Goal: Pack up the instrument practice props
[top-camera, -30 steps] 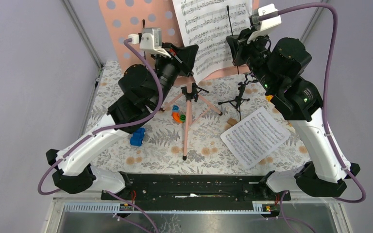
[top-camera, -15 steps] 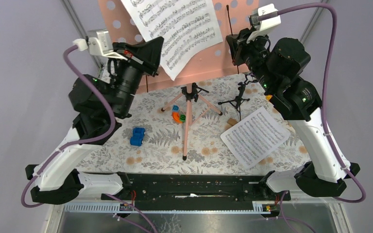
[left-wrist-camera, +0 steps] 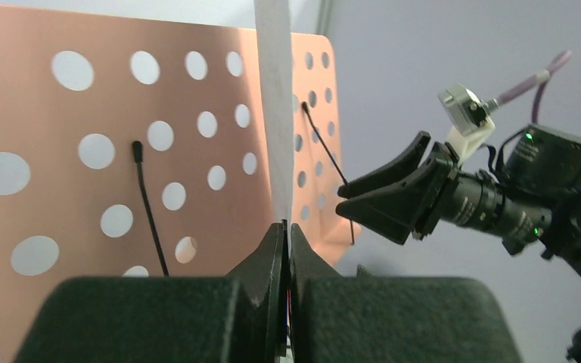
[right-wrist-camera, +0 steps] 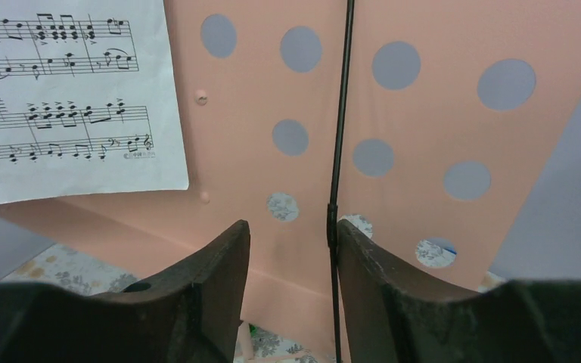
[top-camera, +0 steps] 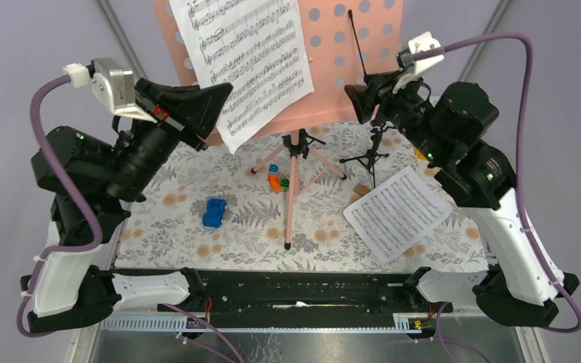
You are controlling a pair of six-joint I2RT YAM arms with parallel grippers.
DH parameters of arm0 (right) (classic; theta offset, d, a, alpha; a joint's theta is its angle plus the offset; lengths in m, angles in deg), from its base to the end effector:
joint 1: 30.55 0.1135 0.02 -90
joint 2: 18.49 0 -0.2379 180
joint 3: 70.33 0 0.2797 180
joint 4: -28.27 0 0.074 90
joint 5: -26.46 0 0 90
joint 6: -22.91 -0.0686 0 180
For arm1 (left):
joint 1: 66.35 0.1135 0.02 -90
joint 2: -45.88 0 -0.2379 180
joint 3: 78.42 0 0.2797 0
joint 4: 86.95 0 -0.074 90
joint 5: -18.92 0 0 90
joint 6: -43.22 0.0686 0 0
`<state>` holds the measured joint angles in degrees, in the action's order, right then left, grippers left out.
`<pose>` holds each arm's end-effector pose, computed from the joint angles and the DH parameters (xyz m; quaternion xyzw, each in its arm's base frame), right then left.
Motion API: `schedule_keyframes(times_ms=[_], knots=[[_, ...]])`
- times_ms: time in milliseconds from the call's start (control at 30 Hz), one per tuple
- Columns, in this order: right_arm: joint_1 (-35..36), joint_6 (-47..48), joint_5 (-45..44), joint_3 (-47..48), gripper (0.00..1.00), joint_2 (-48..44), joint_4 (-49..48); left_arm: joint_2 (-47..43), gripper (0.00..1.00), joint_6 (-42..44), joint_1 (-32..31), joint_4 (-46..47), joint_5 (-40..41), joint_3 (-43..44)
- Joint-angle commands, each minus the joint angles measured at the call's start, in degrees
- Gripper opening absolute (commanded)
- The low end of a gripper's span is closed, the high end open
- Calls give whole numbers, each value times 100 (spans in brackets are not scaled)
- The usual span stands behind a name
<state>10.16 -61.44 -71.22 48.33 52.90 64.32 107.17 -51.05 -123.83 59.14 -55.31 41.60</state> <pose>0.2130 0.1712 0.5720 -0.2016 0.6024 0.1917 0.7481 0.1114 -0.1401 0.6200 0.1356 0.5288 -0.3649 0.7542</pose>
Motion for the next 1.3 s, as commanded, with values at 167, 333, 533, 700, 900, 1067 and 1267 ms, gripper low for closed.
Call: schedule_keyframes(times_ms=[167,333,533,700,900,1067,1267], knots=[[-10,-400,1715,-576,66,-992,-156,-57,0,226,-10,-1129,-1760,293],[-7,-783,2344,-894,71,-1188,-534,-132,0,203,-10,-1186,-2428,150],[-13,-1013,2593,-915,89,-1112,-814,-252,0,138,-10,-1186,-2916,85],[-12,-1213,2820,-925,92,-989,-1019,-356,0,94,-10,-1181,-3187,15],[-10,-1469,3396,-1257,78,-1016,-1594,-404,0,105,-10,-1178,-2969,-149],[-11,-1554,3810,-1689,65,-1272,-2116,-445,0,64,-10,-1101,-2574,-288],[-17,-1566,4066,-1854,62,-1475,-2322,-428,0,-11,-10,-1078,-2254,-372]])
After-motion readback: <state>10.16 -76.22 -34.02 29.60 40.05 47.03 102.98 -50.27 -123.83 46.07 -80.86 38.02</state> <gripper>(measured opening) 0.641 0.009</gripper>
